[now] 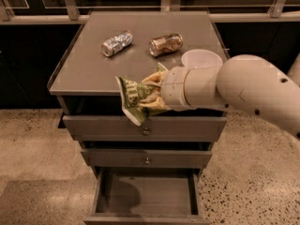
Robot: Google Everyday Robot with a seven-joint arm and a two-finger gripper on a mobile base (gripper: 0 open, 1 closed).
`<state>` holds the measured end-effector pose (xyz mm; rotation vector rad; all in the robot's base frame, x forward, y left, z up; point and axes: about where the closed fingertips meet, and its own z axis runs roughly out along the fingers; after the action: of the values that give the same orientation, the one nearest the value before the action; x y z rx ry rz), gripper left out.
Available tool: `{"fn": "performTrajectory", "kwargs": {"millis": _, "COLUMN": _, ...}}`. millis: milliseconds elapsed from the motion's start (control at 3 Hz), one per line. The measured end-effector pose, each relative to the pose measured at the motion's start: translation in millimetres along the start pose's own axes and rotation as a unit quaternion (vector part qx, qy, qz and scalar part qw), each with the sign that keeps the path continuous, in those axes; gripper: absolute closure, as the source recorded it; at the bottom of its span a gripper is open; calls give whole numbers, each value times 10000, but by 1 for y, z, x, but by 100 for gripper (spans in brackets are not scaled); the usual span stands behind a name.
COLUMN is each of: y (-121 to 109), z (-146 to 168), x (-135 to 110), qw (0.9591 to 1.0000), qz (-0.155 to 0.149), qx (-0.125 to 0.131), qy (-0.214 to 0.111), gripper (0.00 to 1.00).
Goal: Pick green jalapeno chip bag from bottom drawer and place on counter
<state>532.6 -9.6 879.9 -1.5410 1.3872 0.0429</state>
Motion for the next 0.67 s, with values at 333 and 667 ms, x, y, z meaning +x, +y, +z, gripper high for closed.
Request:
{"fn": "performTrajectory", "kwargs": {"millis": 333, "y": -26, "z": 38, "x": -31, "qw": 9997, "qz": -105, "qx": 10, "qy": -215, "gripper": 100}}
{"fn": "performTrajectory", "kwargs": {"millis": 667, "y": -25, "z": 39, "x": -32, "qw": 9997, "qz": -105, "qx": 0, "qy": -224, "gripper": 100}}
